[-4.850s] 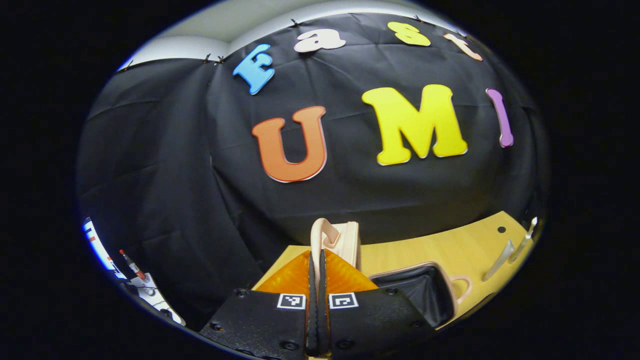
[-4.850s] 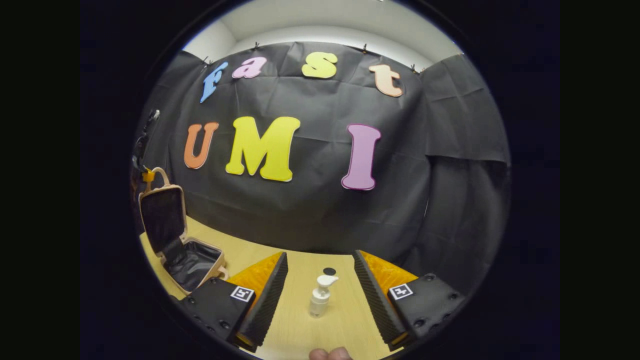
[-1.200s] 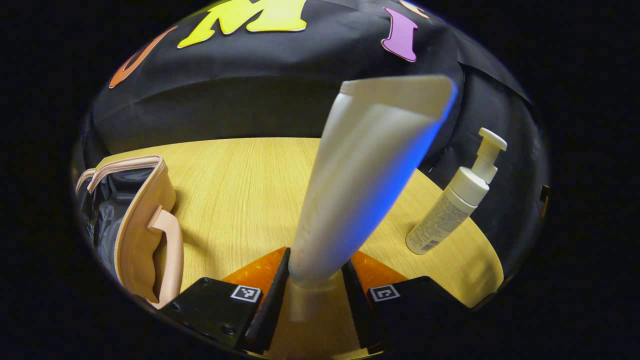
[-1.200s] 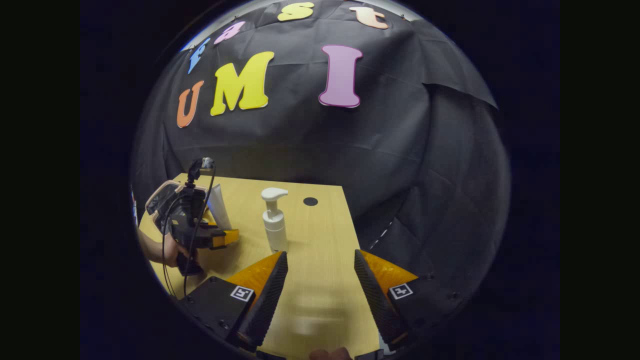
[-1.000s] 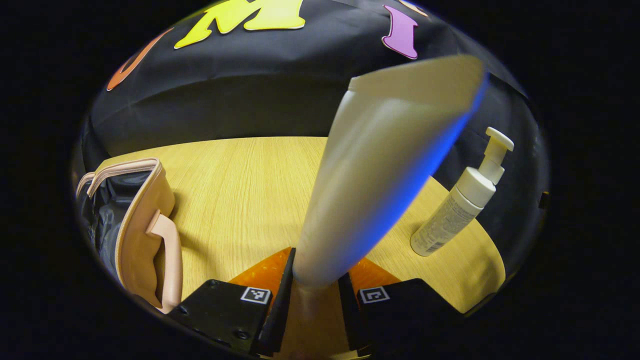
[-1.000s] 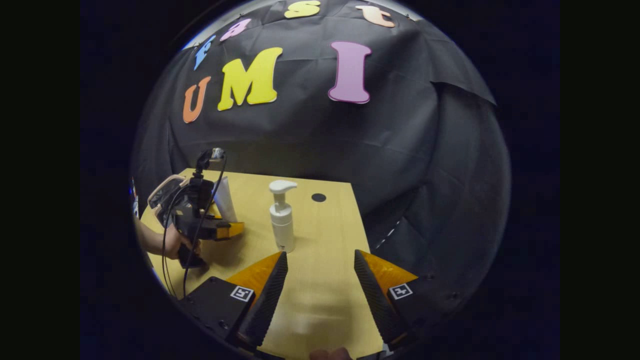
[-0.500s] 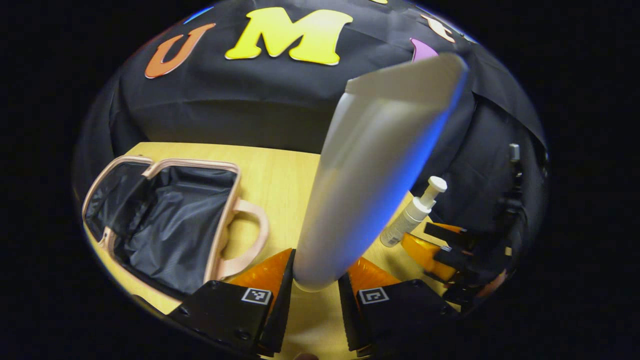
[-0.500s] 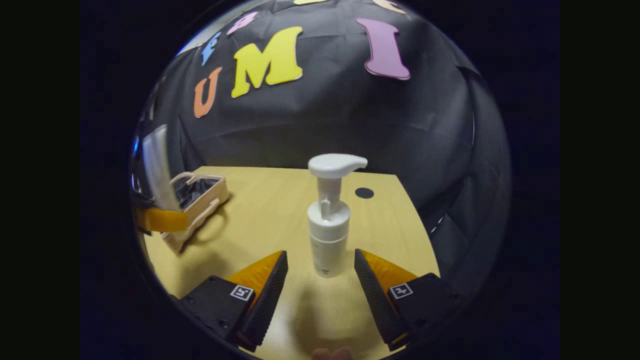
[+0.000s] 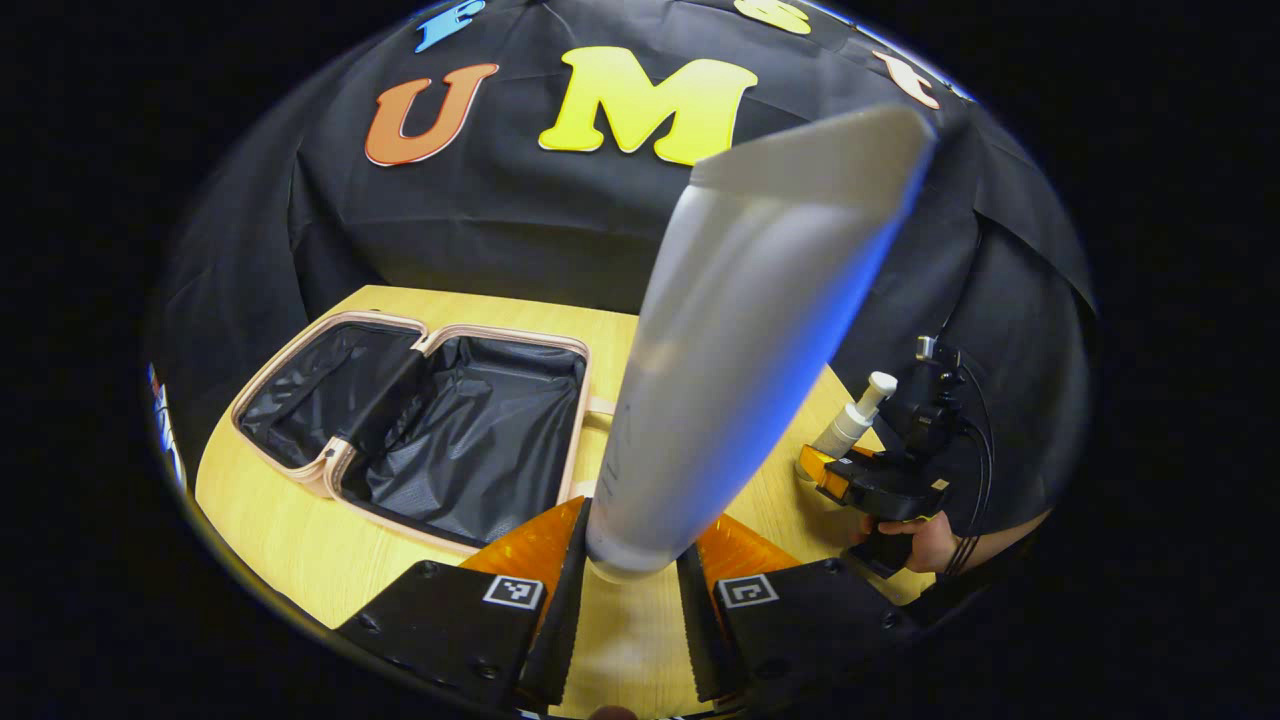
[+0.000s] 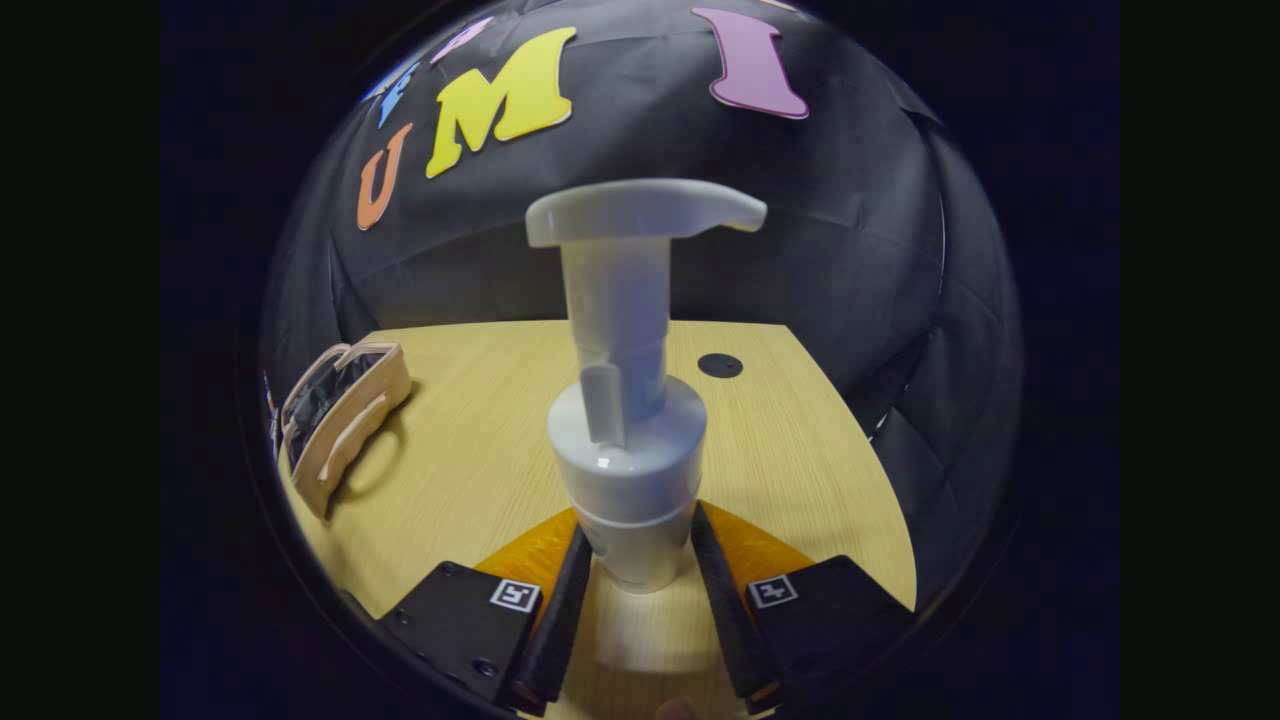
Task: First open the suitcase, pack the skin care products into it, and then close the suitcase.
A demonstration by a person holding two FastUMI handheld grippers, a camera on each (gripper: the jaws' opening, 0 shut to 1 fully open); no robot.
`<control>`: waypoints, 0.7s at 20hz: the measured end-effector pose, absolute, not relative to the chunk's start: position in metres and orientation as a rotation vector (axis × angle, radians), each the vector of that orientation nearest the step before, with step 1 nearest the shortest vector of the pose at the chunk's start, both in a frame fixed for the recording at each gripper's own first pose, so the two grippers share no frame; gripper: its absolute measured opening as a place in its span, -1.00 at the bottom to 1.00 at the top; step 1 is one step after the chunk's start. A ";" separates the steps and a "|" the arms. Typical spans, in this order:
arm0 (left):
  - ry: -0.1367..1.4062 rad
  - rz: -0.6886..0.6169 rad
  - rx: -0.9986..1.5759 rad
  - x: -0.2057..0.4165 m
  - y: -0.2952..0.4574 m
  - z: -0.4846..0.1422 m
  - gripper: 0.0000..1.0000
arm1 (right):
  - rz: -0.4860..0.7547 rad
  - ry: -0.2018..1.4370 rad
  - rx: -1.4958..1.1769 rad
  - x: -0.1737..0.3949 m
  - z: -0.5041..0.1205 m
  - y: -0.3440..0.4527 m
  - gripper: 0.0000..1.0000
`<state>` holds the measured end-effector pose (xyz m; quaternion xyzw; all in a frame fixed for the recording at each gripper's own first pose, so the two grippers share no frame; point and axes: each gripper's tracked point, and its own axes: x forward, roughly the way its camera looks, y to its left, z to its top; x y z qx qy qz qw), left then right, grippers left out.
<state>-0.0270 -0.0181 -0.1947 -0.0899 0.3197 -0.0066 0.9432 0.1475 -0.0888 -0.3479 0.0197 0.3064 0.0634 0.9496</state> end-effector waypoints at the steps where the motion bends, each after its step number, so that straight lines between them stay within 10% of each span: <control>1: 0.647 -0.008 -0.182 -0.028 -0.011 -0.192 -0.02 | 0.121 0.620 0.023 0.147 -0.346 -0.089 0.10; 14: 0.679 -0.090 -0.111 0.025 0.134 -0.203 -0.02 | 0.251 0.600 -0.008 0.074 -0.227 0.005 -0.12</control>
